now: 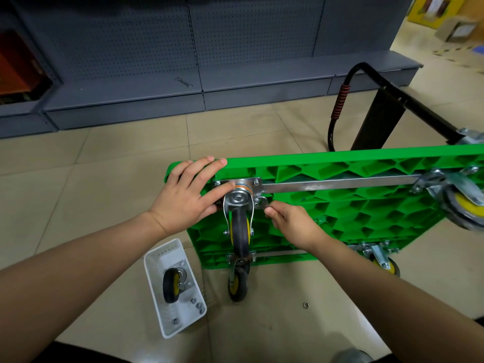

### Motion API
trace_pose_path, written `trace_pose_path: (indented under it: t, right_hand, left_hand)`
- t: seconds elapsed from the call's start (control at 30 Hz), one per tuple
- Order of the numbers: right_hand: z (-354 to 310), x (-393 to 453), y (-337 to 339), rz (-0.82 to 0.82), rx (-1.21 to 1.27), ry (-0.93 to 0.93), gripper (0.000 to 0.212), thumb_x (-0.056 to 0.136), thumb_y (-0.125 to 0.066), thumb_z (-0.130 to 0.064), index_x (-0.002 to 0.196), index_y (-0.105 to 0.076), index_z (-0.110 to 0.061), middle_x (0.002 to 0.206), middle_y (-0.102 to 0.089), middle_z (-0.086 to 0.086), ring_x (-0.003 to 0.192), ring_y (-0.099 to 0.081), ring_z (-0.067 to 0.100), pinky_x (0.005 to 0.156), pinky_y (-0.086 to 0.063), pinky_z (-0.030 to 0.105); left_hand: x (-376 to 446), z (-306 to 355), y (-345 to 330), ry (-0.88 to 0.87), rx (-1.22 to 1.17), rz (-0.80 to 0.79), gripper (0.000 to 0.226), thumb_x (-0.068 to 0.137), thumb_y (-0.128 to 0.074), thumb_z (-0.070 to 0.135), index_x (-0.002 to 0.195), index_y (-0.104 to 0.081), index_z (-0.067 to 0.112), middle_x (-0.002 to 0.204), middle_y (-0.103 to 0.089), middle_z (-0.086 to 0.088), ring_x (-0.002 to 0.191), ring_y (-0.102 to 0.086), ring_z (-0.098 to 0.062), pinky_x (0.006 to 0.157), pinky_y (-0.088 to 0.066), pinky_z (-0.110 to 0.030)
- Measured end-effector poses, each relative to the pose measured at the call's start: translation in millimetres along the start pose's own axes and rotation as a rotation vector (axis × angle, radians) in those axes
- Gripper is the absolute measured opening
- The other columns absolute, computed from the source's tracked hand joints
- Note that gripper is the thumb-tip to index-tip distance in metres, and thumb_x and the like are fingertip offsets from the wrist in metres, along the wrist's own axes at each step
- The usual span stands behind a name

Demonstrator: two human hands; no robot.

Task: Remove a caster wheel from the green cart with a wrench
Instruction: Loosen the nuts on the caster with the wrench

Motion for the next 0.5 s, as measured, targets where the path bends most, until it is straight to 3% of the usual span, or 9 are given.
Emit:
trace_pose_path:
  t: [0.13, 0.23, 0.3, 0.43, 0.5]
  right_hand:
    - [-14, 2, 12, -0.020, -0.262, 0.047, 0.031, 0.106, -0.042, -0.044, 0.088, -0.048, -0.020, 0.072, -0.054, 0.009, 0.071, -0.052, 0.036, 0.063, -0.046, 0.045]
    - [-29, 4, 22, 0.028, -0.612, 0.080, 0.033, 0.107, -0.037, -0.047, 0.103, -0.053, -0.018, 0.095, -0.065, 0.010, 0.087, -0.063, 0.038, 0.061, -0.039, 0.037]
    - [-38, 1, 25, 0.089, -0.712, 0.123, 0.033, 0.107, -0.038, -0.045, 0.107, -0.055, -0.017, 0.102, -0.068, 0.008, 0.093, -0.065, 0.037, 0.062, -0.036, 0.036]
    - [-18, -6, 23, 0.069, -0.527, 0.022, 0.026, 0.107, -0.041, -0.041, 0.092, -0.046, -0.020, 0.090, -0.061, 0.007, 0.086, -0.060, 0.037, 0.061, -0.036, 0.038]
    - [-4, -10, 20, 0.057, -0.361, 0.014, 0.028, 0.106, -0.043, -0.038, 0.084, -0.043, -0.021, 0.080, -0.060, 0.005, 0.078, -0.059, 0.037, 0.062, -0.044, 0.043]
  left_hand:
    - [0, 0, 1, 0.000, 0.001, -0.002, 0.057, 0.087, -0.071, 0.051, 0.139, -0.060, 0.031, 0.152, -0.048, -0.015, 0.136, -0.044, -0.036, 0.108, -0.031, -0.050]
    - [0, 0, 1, -0.004, -0.001, -0.006, 0.059, 0.085, -0.073, 0.051, 0.139, -0.060, 0.031, 0.152, -0.048, -0.015, 0.137, -0.044, -0.036, 0.109, -0.030, -0.049]
    - [0, 0, 1, -0.005, 0.005, -0.007, 0.060, 0.084, -0.073, 0.052, 0.139, -0.060, 0.031, 0.153, -0.047, -0.015, 0.137, -0.044, -0.036, 0.109, -0.031, -0.049]
    - [0, 1, 1, -0.012, 0.002, -0.010, 0.063, 0.083, -0.074, 0.052, 0.140, -0.059, 0.031, 0.153, -0.046, -0.015, 0.137, -0.043, -0.036, 0.109, -0.029, -0.049]
    - [0, 0, 1, -0.006, -0.001, -0.006, 0.062, 0.084, -0.074, 0.052, 0.140, -0.059, 0.031, 0.153, -0.047, -0.015, 0.137, -0.044, -0.036, 0.109, -0.030, -0.049]
Point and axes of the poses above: each hand's wrist, its own x-axis towards the middle knuckle, its own y-axis out of the back of the hand, z = x × y, the point moved 6 cm from there along x, towards the middle knuckle
